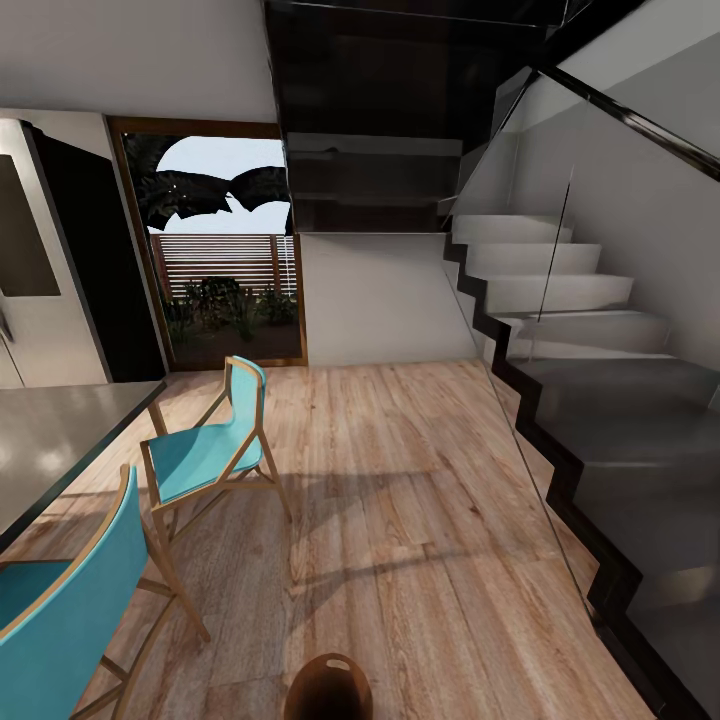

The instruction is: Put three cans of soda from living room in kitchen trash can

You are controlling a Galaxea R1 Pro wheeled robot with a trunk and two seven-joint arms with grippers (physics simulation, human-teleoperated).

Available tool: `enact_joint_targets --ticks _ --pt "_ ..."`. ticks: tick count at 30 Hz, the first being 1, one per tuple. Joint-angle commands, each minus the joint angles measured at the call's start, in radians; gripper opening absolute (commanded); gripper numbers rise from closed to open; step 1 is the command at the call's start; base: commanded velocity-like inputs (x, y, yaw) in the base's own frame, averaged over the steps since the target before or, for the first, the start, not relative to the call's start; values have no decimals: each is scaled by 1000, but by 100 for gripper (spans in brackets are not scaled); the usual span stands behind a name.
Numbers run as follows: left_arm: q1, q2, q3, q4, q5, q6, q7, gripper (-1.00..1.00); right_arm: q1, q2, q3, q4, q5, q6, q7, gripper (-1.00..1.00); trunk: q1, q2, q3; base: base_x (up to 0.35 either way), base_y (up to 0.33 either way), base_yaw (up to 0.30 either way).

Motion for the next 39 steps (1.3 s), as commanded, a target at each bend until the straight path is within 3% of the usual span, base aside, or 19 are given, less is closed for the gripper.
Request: enact_joint_targets --ticks 1,39 --pt "0 0 0 0 0 0 0 100 0 0 0 0 0 0 0 100 0 0 0 0 0 0" --pt "0 0 0 0 0 0 0 100 0 0 0 0 0 0 0 100 0 0 0 0 0 0"
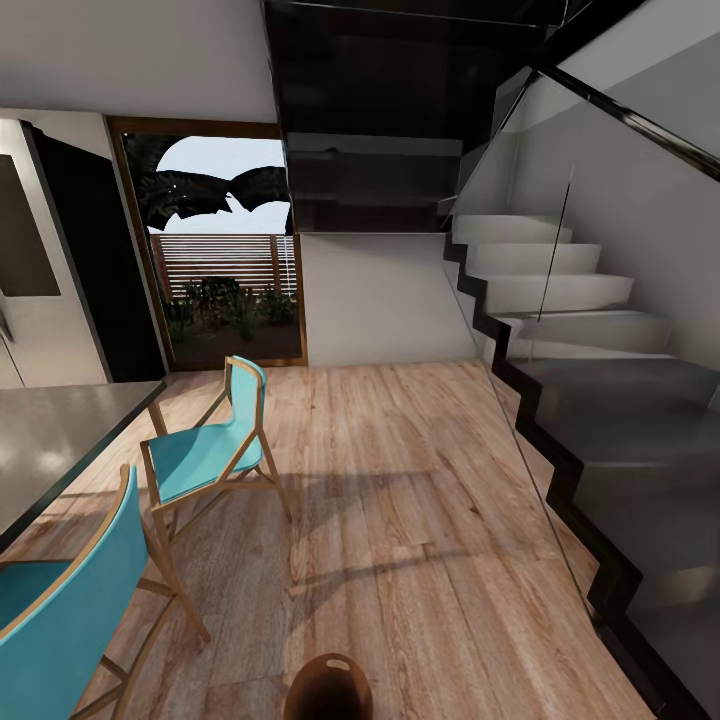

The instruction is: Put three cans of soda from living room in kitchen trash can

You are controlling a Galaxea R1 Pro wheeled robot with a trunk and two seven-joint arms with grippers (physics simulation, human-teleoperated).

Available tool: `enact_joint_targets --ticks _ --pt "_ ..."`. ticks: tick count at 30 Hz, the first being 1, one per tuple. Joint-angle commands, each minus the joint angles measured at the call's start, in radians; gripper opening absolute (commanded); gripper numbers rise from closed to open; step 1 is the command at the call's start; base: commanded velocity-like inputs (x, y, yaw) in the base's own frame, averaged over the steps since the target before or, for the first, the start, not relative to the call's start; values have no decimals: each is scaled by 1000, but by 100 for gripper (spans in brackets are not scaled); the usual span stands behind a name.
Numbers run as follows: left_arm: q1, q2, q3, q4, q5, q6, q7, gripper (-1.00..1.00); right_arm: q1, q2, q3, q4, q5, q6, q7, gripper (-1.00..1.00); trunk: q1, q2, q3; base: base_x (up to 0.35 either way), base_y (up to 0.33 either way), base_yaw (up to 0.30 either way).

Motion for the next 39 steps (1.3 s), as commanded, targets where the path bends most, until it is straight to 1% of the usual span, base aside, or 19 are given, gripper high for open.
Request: enact_joint_targets --ticks 1,39 --pt "0 0 0 0 0 0 0 100 0 0 0 0 0 0 0 100 0 0 0 0 0 0" --pt "0 0 0 0 0 0 0 100 0 0 0 0 0 0 0 100 0 0 0 0 0 0"
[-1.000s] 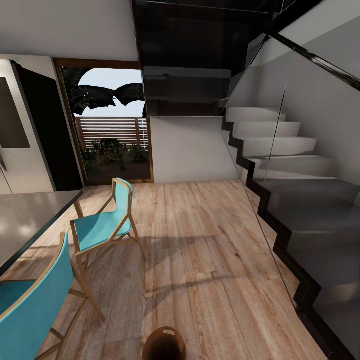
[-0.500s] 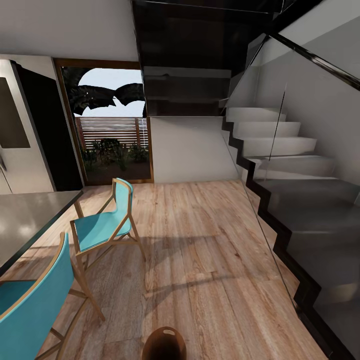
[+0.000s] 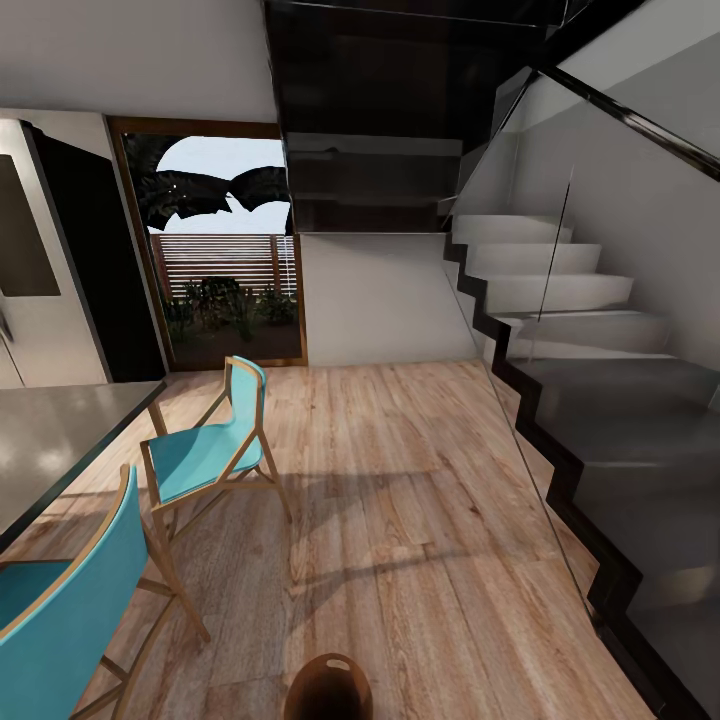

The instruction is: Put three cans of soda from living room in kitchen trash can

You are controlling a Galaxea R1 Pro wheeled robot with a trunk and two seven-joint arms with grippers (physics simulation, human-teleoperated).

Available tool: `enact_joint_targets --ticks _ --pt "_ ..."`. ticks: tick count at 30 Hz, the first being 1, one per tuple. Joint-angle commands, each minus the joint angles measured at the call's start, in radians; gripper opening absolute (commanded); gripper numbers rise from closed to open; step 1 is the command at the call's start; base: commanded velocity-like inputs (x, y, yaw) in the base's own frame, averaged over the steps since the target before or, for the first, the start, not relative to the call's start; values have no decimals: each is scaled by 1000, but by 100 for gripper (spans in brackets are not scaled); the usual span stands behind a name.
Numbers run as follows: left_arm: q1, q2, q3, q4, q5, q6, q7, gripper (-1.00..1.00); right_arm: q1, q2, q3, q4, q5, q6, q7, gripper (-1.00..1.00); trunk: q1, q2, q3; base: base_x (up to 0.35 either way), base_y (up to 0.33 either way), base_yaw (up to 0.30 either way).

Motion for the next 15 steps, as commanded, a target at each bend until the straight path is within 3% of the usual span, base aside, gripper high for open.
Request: enact_joint_targets --ticks 1,15 --pt "0 0 0 0 0 0 0 100 0 0 0 0 0 0 0 100 0 0 0 0 0 0" --pt "0 0 0 0 0 0 0 100 0 0 0 0 0 0 0 100 0 0 0 0 0 0"
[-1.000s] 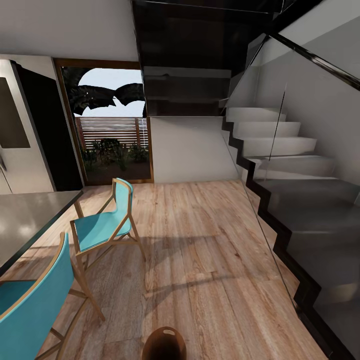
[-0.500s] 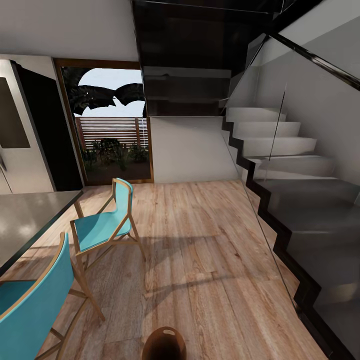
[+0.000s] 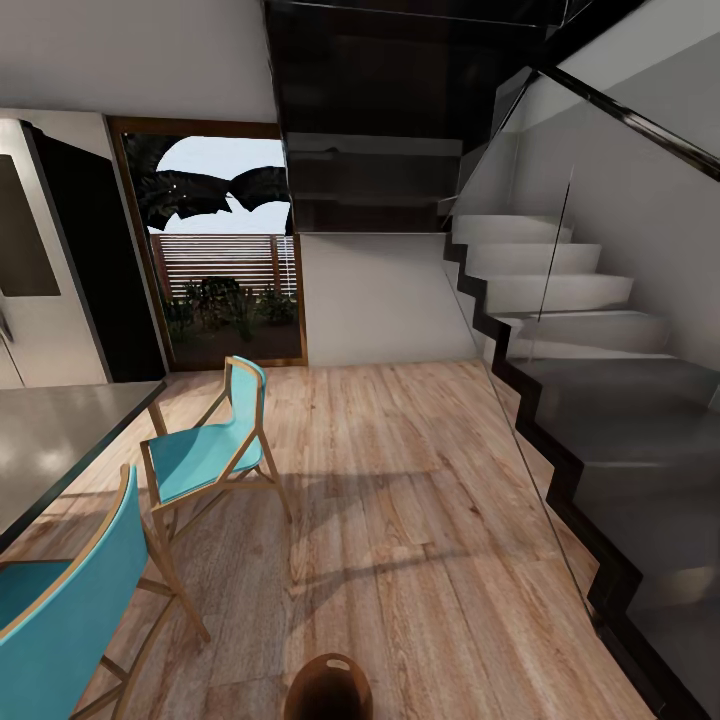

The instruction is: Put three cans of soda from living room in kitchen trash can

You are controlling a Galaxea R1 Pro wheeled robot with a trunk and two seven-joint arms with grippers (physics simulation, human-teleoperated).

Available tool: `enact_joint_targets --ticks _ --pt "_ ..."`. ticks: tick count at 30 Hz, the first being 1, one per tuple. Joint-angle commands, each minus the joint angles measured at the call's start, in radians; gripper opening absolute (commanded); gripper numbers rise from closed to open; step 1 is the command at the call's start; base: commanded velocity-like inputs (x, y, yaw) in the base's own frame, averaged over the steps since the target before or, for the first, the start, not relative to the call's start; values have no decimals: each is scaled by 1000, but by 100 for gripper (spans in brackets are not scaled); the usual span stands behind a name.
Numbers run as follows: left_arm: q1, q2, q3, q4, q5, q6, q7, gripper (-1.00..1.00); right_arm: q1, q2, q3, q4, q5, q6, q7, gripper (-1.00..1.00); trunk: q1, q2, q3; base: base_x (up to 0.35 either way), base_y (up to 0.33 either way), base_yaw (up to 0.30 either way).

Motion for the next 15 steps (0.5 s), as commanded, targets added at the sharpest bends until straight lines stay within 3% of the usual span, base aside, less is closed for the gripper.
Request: enact_joint_targets --ticks 1,15 --pt "0 0 0 0 0 0 0 100 0 0 0 0 0 0 0 100 0 0 0 0 0 0" --pt "0 0 0 0 0 0 0 100 0 0 0 0 0 0 0 100 0 0 0 0 0 0"
